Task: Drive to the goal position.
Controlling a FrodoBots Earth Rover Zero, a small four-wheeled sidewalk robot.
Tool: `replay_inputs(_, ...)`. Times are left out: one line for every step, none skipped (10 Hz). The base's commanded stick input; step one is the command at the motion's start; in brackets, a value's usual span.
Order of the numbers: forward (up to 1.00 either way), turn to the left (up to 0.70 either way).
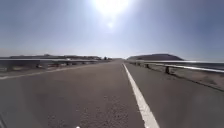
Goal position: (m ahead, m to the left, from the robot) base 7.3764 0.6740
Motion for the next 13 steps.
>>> replay_inputs(0.7, 0.0)
replay_inputs(0.7, 0.0)
replay_inputs(0.7, 0.0)
replay_inputs(0.7, 0.0)
replay_inputs(0.7, 0.0)
replay_inputs(0.7, 0.0)
replay_inputs(0.7, 0.0)
replay_inputs(0.7, 0.0)
replay_inputs(0.7, 0.0)
replay_inputs(0.7, 0.0)
replay_inputs(0.7, 0.0)
replay_inputs(0.7, 0.0)
replay_inputs(0.7, 0.0)
